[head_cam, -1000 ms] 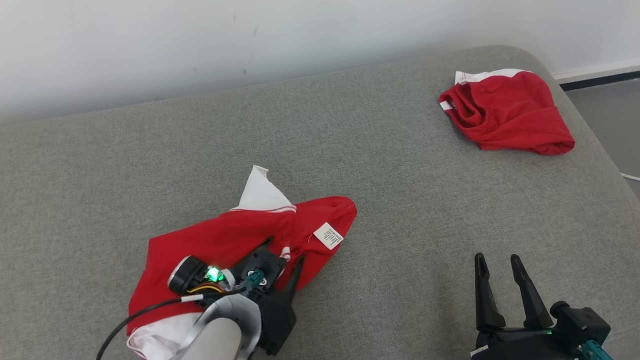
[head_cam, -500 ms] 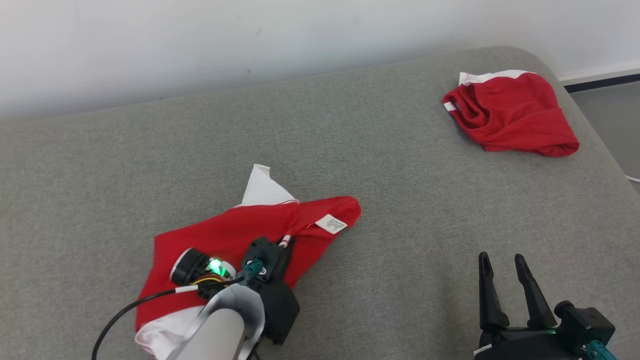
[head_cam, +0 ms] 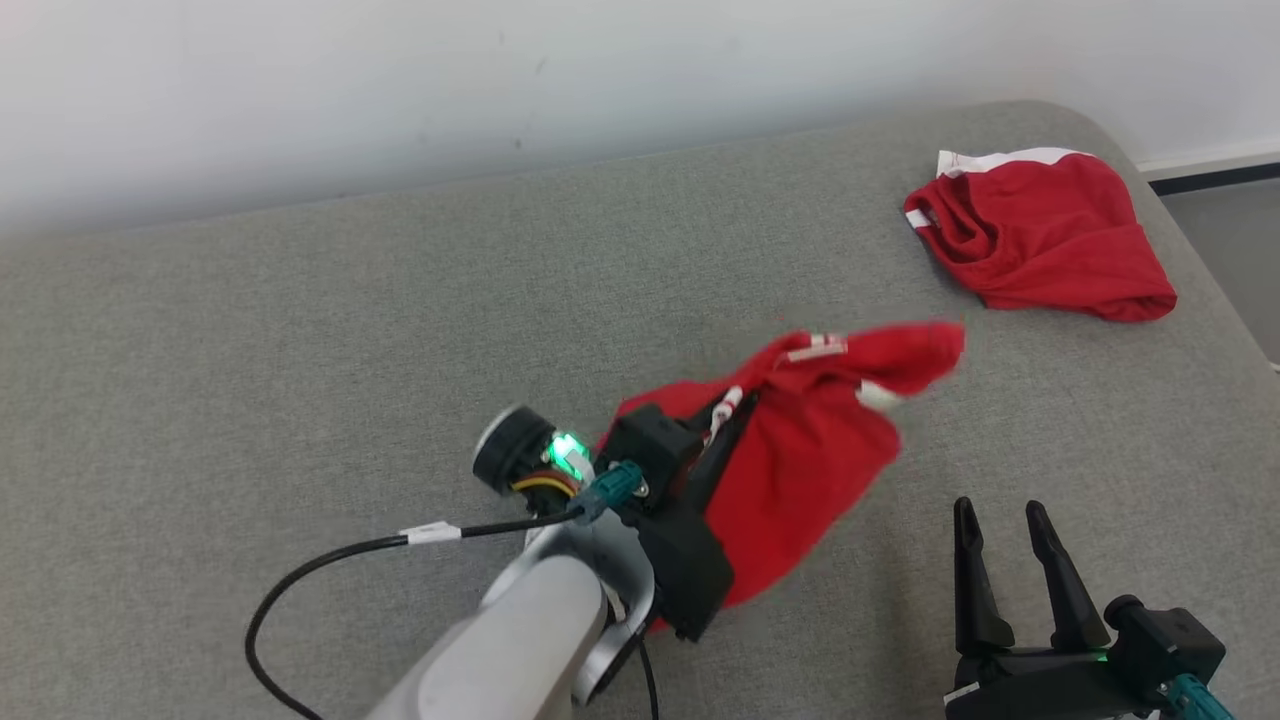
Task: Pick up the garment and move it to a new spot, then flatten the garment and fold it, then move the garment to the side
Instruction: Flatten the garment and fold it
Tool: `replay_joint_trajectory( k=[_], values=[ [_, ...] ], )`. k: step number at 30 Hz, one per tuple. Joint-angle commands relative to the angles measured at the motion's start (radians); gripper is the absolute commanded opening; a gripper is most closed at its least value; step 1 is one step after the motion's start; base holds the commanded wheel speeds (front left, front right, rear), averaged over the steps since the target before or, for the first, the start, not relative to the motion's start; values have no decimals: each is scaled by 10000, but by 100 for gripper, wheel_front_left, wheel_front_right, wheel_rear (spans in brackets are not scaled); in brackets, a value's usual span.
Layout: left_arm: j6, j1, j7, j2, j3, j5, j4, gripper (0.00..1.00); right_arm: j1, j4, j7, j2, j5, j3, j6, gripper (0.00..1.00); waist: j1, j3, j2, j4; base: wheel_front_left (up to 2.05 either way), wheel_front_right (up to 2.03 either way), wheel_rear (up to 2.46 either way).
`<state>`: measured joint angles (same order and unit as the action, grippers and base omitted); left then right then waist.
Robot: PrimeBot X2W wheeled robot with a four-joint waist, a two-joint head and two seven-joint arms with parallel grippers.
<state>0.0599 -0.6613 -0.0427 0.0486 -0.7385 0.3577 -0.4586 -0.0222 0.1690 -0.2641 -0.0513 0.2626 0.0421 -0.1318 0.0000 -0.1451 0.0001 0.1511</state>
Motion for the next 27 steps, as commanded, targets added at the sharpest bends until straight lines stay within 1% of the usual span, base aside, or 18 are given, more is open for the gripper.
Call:
replay_joint_trajectory(
  k=[1, 4, 5, 6, 7, 12, 16, 22, 23, 24, 25, 27],
  values=[
    [-84, 114, -49, 35, -80, 158, -126, 0, -88, -15, 4, 23, -24, -37, 26, 100, 0, -28, -1, 38, 0, 0, 0],
    [-194, 373, -107, 25, -513, 440, -737, 0, -58, -47, 4, 20, -11, 19, 26, 100, 0, -92, -1, 82, 0, 0, 0],
    [-222, 397, -200, 18, -603, 510, -859, 43, -59, -55, 4, 22, -15, 42, 26, 100, 0, -112, -1, 82, 0, 0, 0],
    [-225, 427, -287, 21, -739, 575, -961, 98, -52, -61, 4, 23, -22, 72, 26, 100, 0, -122, -1, 74, 0, 0, 0],
    [-228, 457, -394, 18, -840, 698, -985, 100, -38, -64, 4, 22, -32, 110, 26, 100, 0, -128, -1, 51, 0, 0, 0],
    [-390, 323, -816, 21, -1166, 1058, -977, 100, 54, -54, 4, 23, -85, 200, 27, 100, 0, -77, -1, -120, 0, 0, 0],
    [-468, 182, -912, 21, -1261, 1014, -1145, 100, 42, -49, 4, 22, -80, 145, 27, 100, 0, -8, -1, -181, 0, 0, 0],
    [-483, 59, -889, 115, -1371, 918, -1428, 100, 80, -49, 4, 22, -79, 59, 27, 100, 0, 73, -1, -45, 0, 0, 0],
    [-468, 57, -809, 134, -1427, 906, -1527, 94, 87, -46, 4, 22, -87, 59, 27, 100, 0, 72, -1, 2, 0, 0, 0],
    [-464, 14, -768, 146, -1477, 844, -1600, 41, 89, -52, 4, 22, -90, 87, 27, 100, 0, 64, -1, 35, 0, 0, 0],
    [-442, 3, -799, 147, -1462, 902, -1666, 0, 90, -59, 4, 22, -88, 104, 27, 100, 0, 65, -1, 70, 0, 0, 0],
    [-419, -50, -864, 204, -1378, 989, -1881, 0, 80, -77, 4, 22, -96, 110, 27, 100, 0, 41, -1, 132, 0, 0, 0]
  ],
)
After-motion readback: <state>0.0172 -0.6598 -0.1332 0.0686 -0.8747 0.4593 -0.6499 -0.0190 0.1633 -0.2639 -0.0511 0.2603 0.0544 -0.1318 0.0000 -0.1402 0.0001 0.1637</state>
